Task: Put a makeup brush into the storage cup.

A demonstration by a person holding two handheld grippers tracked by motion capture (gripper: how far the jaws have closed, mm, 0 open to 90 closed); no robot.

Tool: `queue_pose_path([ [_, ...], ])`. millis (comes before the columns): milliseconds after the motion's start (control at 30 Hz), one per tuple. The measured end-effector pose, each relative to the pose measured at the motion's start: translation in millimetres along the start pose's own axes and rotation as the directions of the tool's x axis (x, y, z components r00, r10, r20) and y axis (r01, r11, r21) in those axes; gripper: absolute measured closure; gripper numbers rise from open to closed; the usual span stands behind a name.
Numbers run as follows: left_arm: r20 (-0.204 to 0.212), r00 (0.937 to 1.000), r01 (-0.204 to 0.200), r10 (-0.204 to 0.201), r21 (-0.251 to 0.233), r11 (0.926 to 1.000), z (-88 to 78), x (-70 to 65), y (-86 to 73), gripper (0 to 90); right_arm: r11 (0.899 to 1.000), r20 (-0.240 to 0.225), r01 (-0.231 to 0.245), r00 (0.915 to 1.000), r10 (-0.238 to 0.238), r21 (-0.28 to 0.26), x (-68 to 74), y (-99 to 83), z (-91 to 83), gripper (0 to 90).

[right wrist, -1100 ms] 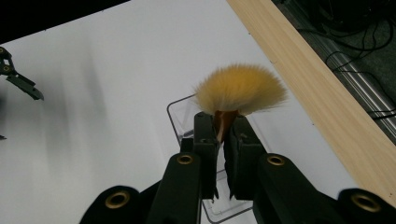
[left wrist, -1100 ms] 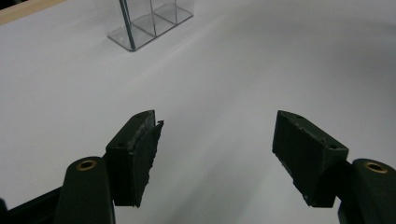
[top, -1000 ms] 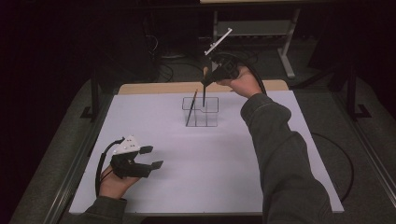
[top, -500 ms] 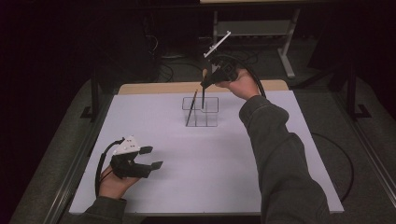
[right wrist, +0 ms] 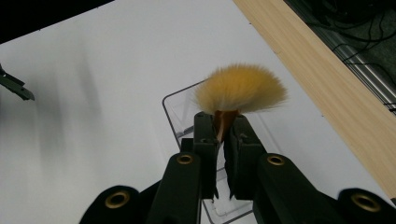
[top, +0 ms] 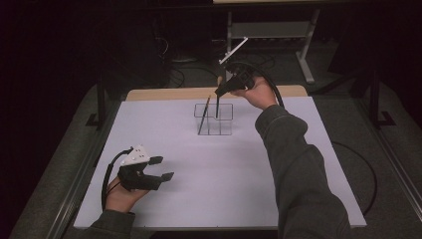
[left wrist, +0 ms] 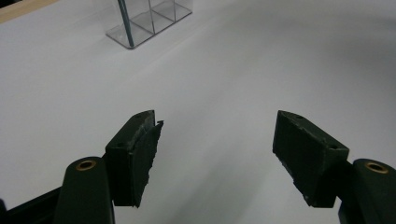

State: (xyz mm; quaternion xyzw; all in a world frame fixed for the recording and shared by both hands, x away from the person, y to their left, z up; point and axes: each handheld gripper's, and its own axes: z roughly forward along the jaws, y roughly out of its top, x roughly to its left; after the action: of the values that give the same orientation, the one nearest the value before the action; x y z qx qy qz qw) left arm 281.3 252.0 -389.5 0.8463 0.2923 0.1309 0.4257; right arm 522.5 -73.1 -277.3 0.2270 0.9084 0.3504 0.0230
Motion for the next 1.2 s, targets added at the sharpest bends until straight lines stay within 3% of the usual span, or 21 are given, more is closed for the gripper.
queue_pose_path([
  [1200,-0.004,1.0,-0.009,0.009,0.006,0.9999,0.2,-1.4,0.1,30.1,0.999,0.011,-0.027,0.9996,0.027,-0.018,-1.8,-16.4,13.4,82.8],
])
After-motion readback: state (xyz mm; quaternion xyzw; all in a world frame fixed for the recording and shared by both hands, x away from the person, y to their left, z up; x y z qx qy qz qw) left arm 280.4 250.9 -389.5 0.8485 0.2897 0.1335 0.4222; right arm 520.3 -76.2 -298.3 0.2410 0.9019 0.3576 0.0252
